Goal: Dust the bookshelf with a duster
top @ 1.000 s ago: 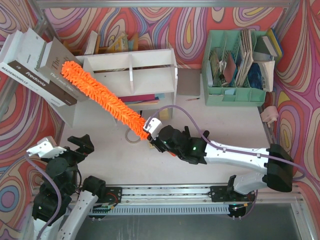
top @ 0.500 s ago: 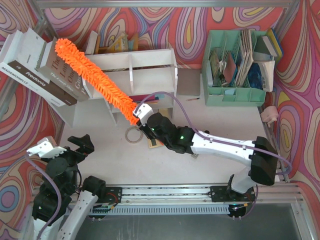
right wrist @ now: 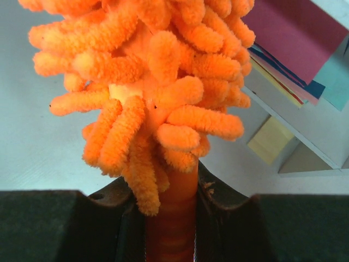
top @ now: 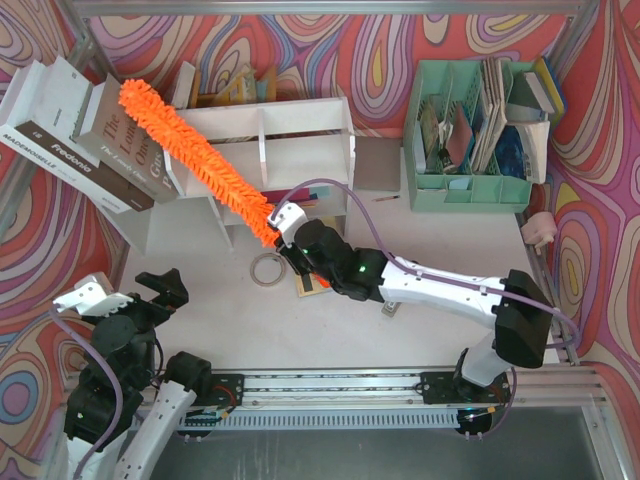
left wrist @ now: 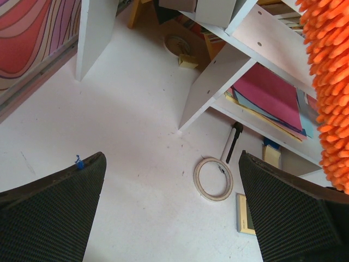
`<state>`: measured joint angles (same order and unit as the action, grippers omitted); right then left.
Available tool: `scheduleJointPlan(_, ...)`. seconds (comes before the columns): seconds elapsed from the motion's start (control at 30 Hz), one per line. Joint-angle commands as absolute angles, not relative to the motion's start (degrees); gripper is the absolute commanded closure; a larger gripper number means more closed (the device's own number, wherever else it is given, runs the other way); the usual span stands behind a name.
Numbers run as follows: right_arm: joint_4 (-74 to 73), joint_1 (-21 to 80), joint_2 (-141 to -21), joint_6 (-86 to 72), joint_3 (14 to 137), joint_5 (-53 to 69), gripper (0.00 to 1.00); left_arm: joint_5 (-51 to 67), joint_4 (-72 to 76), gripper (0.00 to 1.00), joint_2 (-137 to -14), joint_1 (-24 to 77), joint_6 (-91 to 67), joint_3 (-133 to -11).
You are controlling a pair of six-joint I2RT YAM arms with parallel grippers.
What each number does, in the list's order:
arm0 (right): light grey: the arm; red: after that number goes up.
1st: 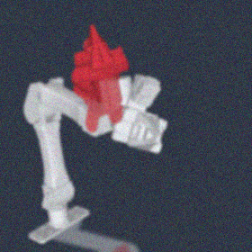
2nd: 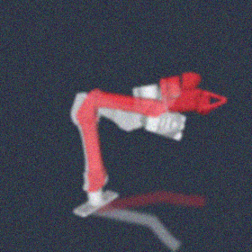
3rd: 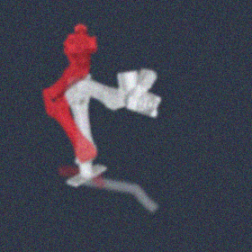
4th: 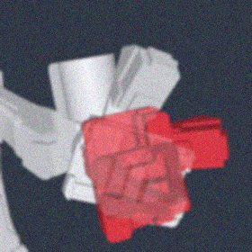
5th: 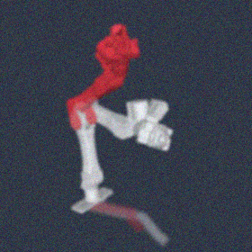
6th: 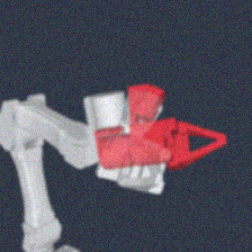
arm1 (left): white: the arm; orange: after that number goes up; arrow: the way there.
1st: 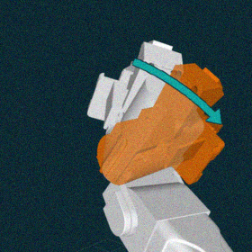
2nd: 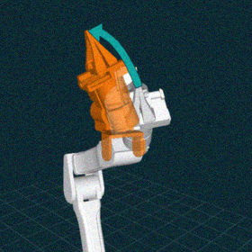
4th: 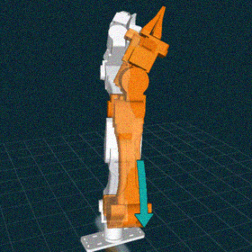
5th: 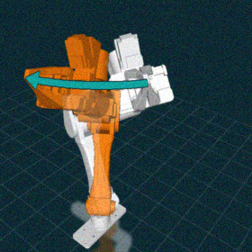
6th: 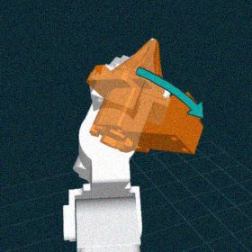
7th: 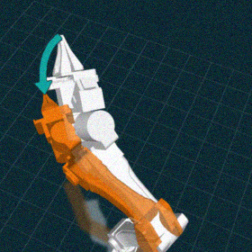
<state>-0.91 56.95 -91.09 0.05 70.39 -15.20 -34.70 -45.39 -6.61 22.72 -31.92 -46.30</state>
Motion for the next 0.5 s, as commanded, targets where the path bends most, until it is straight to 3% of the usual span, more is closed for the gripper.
scheduleJointPlan(0.0,4.01,58.78,-86.42,-0.38,71.75,-11.74,1.00,-34.10,-44.71,0.02,-6.95,22.50,-31.40,-46.41)
scheduleJointPlan(0.47,1.12,60.03,-89.04,-3.61,71.54,-15.70,1.00,-34.11,-44.47,0.01,-7.03,22.50,-31.38,-46.40)
